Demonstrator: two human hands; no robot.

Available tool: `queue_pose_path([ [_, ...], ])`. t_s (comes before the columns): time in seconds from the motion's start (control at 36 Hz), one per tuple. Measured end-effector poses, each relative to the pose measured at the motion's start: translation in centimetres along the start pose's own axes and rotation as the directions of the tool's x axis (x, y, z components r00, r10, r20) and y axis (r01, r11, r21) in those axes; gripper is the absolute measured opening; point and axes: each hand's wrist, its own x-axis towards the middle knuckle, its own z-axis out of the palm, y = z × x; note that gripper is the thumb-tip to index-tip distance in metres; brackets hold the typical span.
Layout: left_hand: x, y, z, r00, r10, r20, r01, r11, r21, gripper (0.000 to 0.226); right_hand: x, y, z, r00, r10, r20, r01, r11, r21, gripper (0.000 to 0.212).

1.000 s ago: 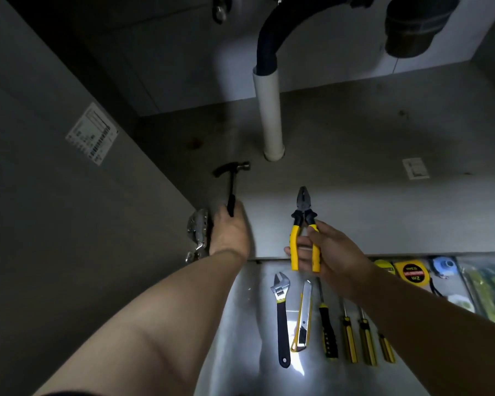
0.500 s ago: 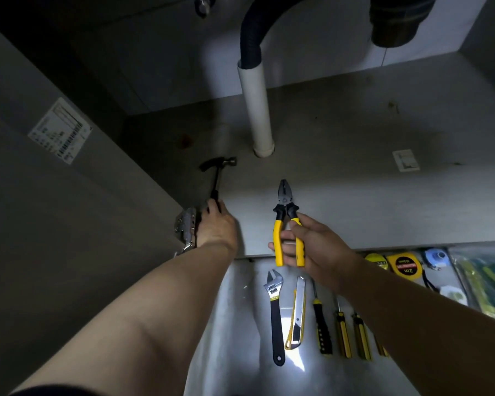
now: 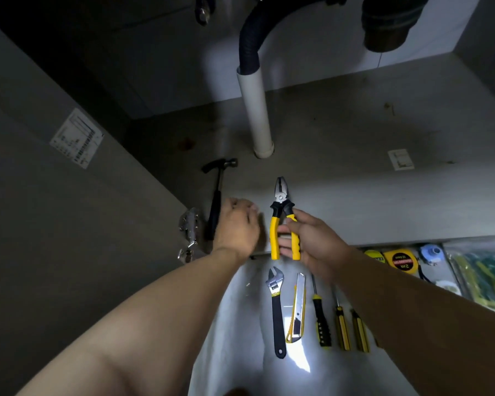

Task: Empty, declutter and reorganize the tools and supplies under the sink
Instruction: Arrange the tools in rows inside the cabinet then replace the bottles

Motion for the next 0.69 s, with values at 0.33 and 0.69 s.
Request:
queue_pose_path([
  [0.33, -2.9, 3.8, -1.7, 0.767, 0.02, 0.641, 0.503, 0.602, -0.62, 0.038, 0.7, -0.4, -0.7, 0.996, 0.074, -0.054, -0.082, 0.983, -0.161, 0.029],
  [0.69, -0.9, 2.2, 0.7, 0.967, -0.118, 0.225, 0.192, 0.921, -0.339, 0.046, 1.6, -0.8, -0.6, 0.995, -0.076, -0.06, 0.047, 0.922, -0.383, 0.033],
])
